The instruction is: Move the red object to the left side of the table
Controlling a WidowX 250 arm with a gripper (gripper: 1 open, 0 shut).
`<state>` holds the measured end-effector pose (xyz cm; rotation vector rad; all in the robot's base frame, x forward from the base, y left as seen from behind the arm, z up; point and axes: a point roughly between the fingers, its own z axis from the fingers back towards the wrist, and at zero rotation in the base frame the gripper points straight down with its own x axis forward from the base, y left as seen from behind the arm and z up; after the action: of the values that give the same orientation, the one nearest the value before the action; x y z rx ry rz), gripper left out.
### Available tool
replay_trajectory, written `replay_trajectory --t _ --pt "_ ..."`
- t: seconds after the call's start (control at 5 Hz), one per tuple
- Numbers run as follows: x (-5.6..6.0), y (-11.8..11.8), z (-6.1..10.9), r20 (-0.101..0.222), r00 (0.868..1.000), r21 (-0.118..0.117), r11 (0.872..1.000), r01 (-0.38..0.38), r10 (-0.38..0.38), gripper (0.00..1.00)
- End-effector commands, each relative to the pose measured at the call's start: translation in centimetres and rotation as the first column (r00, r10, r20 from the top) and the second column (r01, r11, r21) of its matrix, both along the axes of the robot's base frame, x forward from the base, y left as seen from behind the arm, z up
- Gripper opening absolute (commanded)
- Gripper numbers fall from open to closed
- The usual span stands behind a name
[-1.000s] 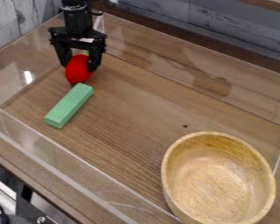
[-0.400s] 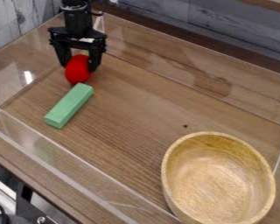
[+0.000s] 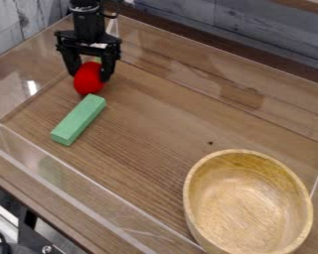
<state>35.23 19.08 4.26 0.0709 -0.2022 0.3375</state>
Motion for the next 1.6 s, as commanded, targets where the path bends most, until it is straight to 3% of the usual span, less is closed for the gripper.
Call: replay_trajectory --t 0.0,1.2,1.4 --pt "0.5 -0.1 2.8 0.059 0.998 0.037 0.999 0.001 -0.003 1.00" --pt "0.7 -0.9 1.8 0.032 0.999 0.034 0.999 -0.015 0.014 1.00" --pt "0.8 -0.7 1.5 0.034 0.999 0.032 0.999 -0.020 0.019 0.00"
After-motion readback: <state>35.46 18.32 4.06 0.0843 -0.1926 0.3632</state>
